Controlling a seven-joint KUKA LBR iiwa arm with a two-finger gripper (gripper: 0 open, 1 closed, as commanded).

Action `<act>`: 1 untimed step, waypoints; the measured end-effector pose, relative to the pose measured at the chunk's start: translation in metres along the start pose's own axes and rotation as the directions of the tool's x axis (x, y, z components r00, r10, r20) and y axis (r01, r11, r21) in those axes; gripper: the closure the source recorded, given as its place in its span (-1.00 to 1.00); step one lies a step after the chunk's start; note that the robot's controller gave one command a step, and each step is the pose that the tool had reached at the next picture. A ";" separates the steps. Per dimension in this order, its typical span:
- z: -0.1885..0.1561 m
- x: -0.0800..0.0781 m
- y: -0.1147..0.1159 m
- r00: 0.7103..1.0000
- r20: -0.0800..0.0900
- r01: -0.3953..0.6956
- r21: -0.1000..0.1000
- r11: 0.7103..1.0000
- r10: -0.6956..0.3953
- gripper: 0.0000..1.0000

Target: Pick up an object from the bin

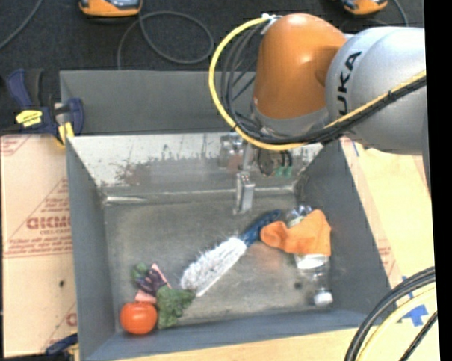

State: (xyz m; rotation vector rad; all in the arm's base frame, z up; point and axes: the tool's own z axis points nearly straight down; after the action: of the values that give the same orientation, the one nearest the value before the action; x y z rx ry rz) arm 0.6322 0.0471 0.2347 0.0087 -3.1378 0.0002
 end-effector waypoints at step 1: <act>-0.005 -0.001 0.000 1.000 0.008 -0.001 -0.001 1.000 0.001 -1.00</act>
Offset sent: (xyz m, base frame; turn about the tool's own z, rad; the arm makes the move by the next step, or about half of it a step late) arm -0.0678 -0.0317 -0.1269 -0.0561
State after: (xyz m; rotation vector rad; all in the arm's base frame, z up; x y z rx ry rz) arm 0.6334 0.0471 0.2399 0.0076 -3.1461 -0.0009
